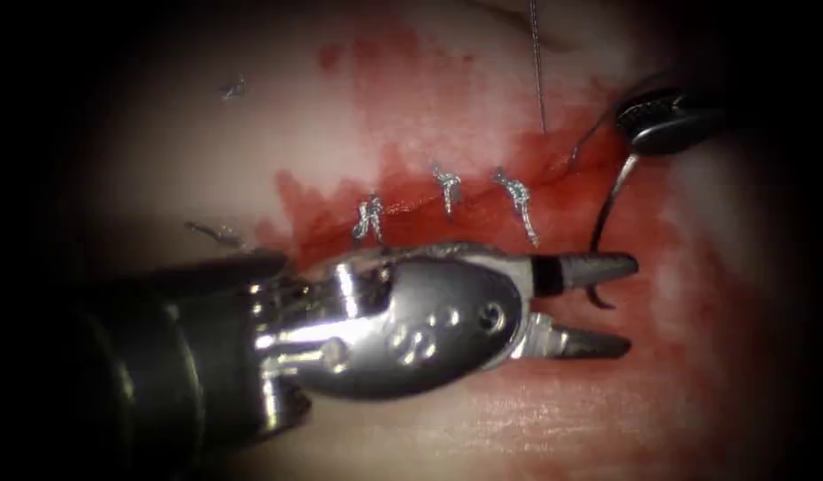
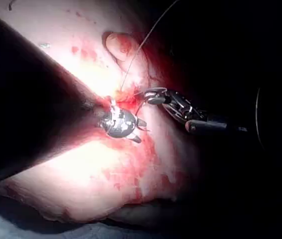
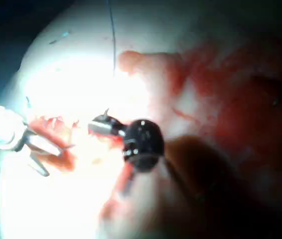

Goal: Wound Closure

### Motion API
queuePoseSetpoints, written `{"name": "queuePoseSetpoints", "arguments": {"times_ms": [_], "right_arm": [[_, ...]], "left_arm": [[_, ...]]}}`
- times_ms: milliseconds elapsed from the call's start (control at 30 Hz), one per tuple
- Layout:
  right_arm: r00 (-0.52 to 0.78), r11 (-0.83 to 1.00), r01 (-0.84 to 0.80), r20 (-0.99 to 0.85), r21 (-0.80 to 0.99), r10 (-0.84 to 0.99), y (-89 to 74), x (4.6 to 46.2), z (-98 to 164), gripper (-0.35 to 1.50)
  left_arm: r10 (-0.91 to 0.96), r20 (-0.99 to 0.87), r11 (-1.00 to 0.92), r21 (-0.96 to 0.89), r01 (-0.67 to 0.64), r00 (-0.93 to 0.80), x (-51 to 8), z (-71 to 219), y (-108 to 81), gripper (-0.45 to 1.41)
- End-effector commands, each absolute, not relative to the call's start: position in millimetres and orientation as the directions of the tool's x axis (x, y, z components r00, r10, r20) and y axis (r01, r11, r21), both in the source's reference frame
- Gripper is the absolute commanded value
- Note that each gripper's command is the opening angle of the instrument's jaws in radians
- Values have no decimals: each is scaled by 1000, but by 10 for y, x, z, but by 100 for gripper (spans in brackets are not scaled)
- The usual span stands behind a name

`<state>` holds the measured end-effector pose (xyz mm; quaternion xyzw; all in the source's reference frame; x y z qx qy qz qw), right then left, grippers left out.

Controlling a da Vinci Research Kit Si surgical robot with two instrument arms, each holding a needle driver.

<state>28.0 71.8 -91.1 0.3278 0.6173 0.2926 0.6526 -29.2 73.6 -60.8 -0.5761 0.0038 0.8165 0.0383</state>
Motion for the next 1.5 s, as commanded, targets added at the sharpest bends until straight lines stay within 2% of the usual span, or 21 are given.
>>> {"name": "queuePoseSetpoints", "arguments": {"times_ms": [33,133,233,333,367,400,433,633,700,833,933,967,1033,1133,1200,1233,1300,1367,1433,1500], "right_arm": [[65,615,31,-616,788,785,716,290,-908,-35],[65,611,37,-612,791,788,714,293,-908,-35],[66,606,43,-608,794,791,713,297,-907,-35],[64,608,34,-609,793,791,710,298,-907,44],[64,609,29,-609,793,790,709,298,-908,64],[62,611,12,-610,792,790,706,297,-909,81],[60,612,1,-611,791,789,704,296,-911,84],[55,601,-46,-599,798,799,690,288,-918,81],[51,581,-66,-579,811,814,688,281,-919,88],[59,541,-162,-539,825,840,683,267,-921,84],[36,463,-216,-466,860,884,678,263,-923,54],[26,439,-230,-446,869,895,676,264,-924,51],[3,372,-294,-388,881,922,670,270,-927,62],[-24,344,-336,-373,877,928,669,274,-927,62],[-57,304,-380,-350,874,935,669,276,-926,74],[-63,295,-391,-345,872,937,669,277,-925,86],[-96,263,-415,-329,871,939,664,280,-925,121],[-116,256,-427,-334,867,936,660,281,-926,123],[-139,246,-429,-333,869,933,657,281,-928,103],[-185,214,-450,-324,867,928,653,280,-928,98]], "left_arm": [[51,-946,-998,-36,-50,-322,-296,-604,739,-34],[65,-950,-998,-56,-41,-304,-290,-605,736,-35],[162,-948,-987,-149,-68,-274,-285,-608,740,-35],[177,-945,-984,-162,-75,-274,-286,-608,739,-35],[176,-945,-984,-159,-82,-277,-287,-608,738,-35],[175,-944,-984,-158,-85,-279,-287,-608,738,-35],[175,-944,-984,-156,-89,-279,-288,-607,737,-35],[114,-948,-992,-90,-92,-298,-293,-608,731,-35],[76,-947,-994,-48,-97,-313,-294,-606,726,-35],[-11,-942,-995,43,-90,-335,-295,-602,721,-35],[-41,-941,-994,73,-84,-335,-295,-602,720,-35],[-47,-942,-993,80,-86,-332,-295,-602,720,-35],[-67,-945,-989,104,-101,-320,-297,-601,721,-35],[-85,-945,-987,124,-104,-317,-298,-602,720,-35],[-97,-944,-985,137,-108,-314,-299,-602,720,-35],[-98,-945,-984,138,-110,-312,-299,-603,720,-35],[-104,-946,-983,145,-115,-308,-299,-603,721,-35],[-110,-946,-981,153,-121,-305,-300,-603,721,-35],[-111,-948,-980,155,-128,-300,-300,-603,721,-35],[-116,-949,-978,161,-132,-295,-299,-605,723,-35]]}}
